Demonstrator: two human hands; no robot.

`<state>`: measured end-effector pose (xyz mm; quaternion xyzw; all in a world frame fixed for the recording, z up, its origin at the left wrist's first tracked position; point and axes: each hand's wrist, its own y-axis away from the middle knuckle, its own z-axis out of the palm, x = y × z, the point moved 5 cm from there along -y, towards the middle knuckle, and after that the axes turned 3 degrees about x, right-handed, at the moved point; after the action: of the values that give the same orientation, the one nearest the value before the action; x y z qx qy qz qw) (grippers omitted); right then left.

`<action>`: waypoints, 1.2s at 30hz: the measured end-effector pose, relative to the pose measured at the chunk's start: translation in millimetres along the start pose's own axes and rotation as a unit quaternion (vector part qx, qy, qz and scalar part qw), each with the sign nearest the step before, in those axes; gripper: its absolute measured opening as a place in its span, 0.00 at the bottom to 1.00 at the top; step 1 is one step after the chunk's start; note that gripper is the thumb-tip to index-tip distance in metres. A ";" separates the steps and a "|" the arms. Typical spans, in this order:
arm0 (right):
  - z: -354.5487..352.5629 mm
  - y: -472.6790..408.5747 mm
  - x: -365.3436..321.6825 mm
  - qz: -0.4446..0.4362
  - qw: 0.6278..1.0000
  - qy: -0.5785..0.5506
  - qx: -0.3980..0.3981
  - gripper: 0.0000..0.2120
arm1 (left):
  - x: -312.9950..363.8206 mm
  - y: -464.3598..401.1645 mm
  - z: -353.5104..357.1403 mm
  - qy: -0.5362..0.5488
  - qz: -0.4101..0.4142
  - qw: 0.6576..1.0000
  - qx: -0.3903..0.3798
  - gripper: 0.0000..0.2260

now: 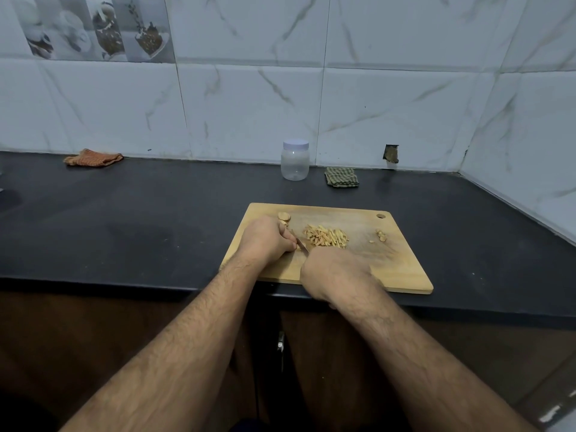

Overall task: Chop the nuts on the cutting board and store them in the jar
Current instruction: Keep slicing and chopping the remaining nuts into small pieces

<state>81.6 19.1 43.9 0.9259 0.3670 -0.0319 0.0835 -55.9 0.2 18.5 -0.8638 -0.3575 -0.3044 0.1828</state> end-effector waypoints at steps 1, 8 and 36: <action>-0.5 -0.9 -0.7 0.001 1.000 0.004 -0.003 0.12 | -0.2 -0.7 -0.1 -0.001 -0.002 1.000 0.000 0.03; 4.9 12.6 10.7 0.005 1.000 0.012 -0.014 0.10 | 2.2 0.8 -2.6 -0.004 -0.018 1.000 -0.008 0.02; 2.5 -5.5 -0.5 0.009 1.000 -0.014 -0.020 0.13 | -0.5 -6.2 0.0 0.052 -0.103 0.992 -0.058 0.10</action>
<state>77.4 22.2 40.8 0.9268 0.3577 -0.0367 0.1080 -60.7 4.2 18.7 -0.8145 -0.4164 -0.3863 0.1187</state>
